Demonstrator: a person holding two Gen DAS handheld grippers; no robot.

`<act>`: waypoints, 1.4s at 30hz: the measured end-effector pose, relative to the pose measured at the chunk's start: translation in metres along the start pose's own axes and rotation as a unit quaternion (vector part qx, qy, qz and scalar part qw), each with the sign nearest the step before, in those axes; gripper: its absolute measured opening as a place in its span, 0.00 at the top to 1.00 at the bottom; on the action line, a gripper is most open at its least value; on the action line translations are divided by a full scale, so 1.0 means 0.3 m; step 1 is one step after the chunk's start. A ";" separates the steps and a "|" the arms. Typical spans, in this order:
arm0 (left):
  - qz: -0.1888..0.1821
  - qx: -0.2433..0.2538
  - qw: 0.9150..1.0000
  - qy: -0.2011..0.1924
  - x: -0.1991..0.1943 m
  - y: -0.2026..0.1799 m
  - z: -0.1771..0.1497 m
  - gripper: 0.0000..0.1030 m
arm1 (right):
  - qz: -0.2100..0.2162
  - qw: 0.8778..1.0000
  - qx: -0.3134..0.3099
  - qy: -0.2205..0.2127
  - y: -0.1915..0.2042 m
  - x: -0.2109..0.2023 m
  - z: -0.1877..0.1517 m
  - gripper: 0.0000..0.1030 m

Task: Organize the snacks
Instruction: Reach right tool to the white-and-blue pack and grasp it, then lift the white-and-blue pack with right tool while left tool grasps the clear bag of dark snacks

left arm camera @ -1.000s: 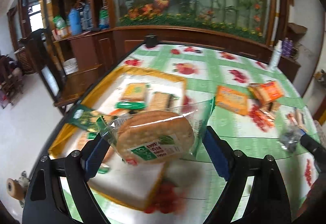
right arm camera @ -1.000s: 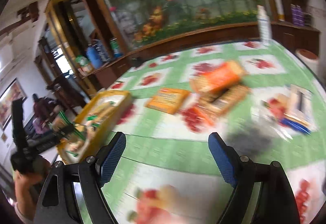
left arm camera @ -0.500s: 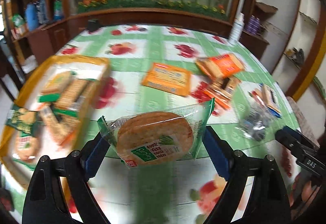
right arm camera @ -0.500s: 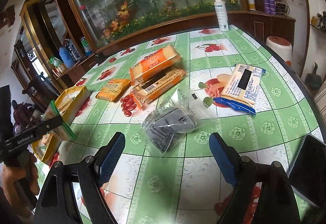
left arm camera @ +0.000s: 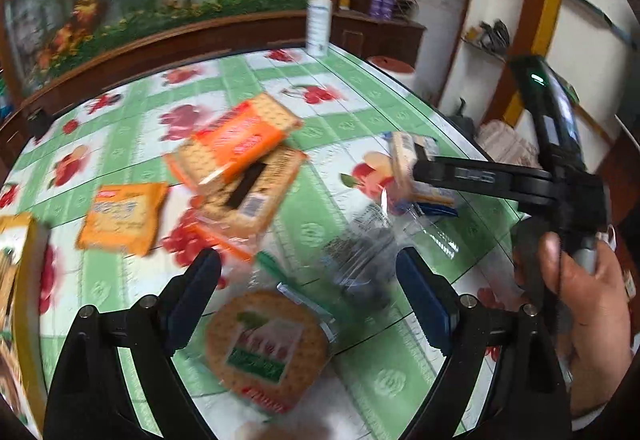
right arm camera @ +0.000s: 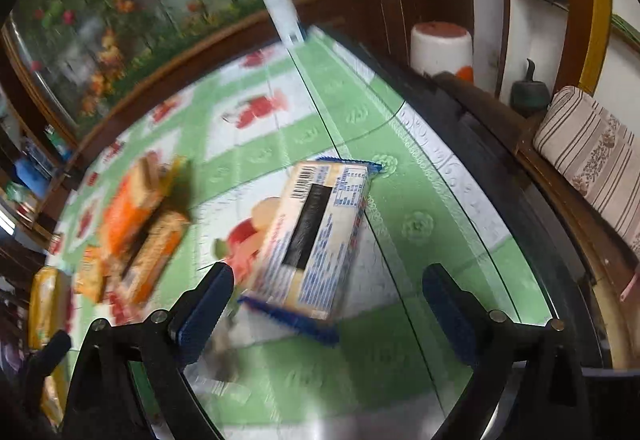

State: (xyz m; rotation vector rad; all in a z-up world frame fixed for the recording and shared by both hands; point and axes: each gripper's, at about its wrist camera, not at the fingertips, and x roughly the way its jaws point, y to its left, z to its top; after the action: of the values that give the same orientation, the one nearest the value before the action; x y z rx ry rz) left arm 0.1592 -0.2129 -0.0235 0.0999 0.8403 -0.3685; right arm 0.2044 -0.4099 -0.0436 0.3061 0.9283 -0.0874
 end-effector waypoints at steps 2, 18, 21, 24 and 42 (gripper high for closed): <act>0.004 0.026 1.000 -0.006 0.009 -0.026 0.008 0.13 | -0.019 1.000 -0.009 0.007 0.009 0.046 0.019 0.06; -0.003 0.167 0.985 0.038 0.185 -0.151 0.035 0.12 | -0.069 0.992 -0.108 0.017 0.079 0.139 0.026 0.30; -0.005 0.195 0.978 0.071 0.227 -0.173 -0.011 0.07 | -0.064 0.992 -0.106 0.013 0.080 0.119 0.025 0.42; -0.026 0.173 0.982 0.076 0.220 -0.147 -0.019 0.07 | -0.055 0.993 -0.103 0.012 0.071 0.117 0.028 0.43; -0.067 0.034 0.994 0.082 0.071 0.090 -0.121 0.26 | 0.022 0.997 -0.071 0.001 0.031 0.023 -0.043 0.44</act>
State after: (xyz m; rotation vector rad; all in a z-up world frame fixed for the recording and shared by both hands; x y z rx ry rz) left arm 0.1563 -0.1852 -0.0651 0.1382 0.9999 -0.5205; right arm 0.2004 -0.3967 -0.0542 0.1942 0.9243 0.0202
